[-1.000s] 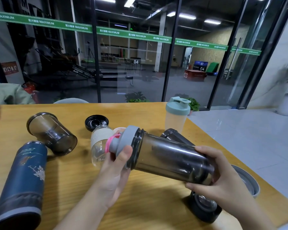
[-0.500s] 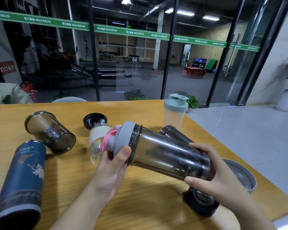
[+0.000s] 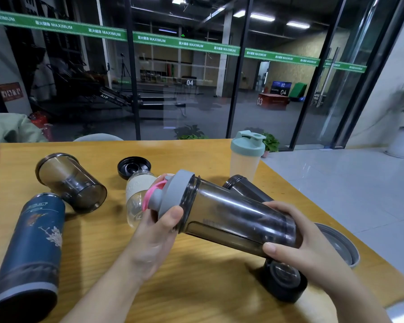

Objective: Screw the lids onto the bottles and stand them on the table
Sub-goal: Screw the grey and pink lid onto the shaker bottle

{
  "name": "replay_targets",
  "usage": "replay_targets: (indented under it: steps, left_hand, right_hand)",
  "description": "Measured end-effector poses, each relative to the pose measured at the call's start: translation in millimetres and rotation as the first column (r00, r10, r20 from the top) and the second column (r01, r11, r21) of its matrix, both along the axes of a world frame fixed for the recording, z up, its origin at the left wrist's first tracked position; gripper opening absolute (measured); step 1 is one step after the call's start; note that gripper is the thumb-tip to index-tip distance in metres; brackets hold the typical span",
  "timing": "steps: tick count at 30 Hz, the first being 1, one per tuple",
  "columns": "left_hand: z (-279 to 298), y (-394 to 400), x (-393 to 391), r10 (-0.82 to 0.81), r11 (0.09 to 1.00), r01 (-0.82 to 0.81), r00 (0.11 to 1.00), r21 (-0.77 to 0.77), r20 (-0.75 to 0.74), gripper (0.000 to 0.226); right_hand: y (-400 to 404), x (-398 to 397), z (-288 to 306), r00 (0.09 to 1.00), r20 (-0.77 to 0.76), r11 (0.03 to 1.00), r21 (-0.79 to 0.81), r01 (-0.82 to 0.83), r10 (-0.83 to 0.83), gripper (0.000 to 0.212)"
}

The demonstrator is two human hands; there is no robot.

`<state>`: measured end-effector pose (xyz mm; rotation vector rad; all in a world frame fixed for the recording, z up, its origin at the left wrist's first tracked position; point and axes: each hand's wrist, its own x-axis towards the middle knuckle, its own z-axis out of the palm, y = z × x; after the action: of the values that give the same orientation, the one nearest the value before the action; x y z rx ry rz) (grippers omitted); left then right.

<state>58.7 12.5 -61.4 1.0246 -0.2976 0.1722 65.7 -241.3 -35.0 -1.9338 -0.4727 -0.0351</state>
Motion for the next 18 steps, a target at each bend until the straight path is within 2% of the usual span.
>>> replay_targets:
  steps: [5, 11, 14, 16, 18]
  left_hand:
    - [-1.6, -0.3, -0.1, -0.003, 1.0, 0.003, 0.999, 0.0, 0.042, 0.102]
    - [-3.2, 2.5, -2.7, -0.029, 0.992, 0.017, 0.995, 0.121, 0.094, 0.098]
    - [-0.5, 9.6, -2.6, -0.076, 0.988, 0.071, 0.997, 0.134, 0.028, 0.104]
    - [2.7, 16.4, -0.9, -0.111, 0.989, 0.116, 0.992, 0.091, -0.056, 0.098]
    - [3.9, 17.3, -0.5, -0.119, 0.986, 0.133, 0.984, 0.102, -0.136, 0.1]
  right_hand:
    - [0.5, -0.8, -4.1, 1.0, -0.029, 0.999, 0.036, 0.012, -0.011, 0.066]
    - [-2.1, -2.1, -7.1, 0.997, -0.072, 0.998, 0.062, 0.018, -0.014, 0.067]
    - [-2.3, -2.5, -3.6, 0.999, -0.045, 0.996, 0.093, 0.012, -0.008, 0.059]
    - [-5.8, -0.8, -0.3, 1.0, -0.02, 0.992, 0.121, 0.022, -0.019, 0.054]
    - [-9.6, -1.7, 2.1, 0.999, 0.001, 0.994, 0.104, 0.035, -0.035, 0.056]
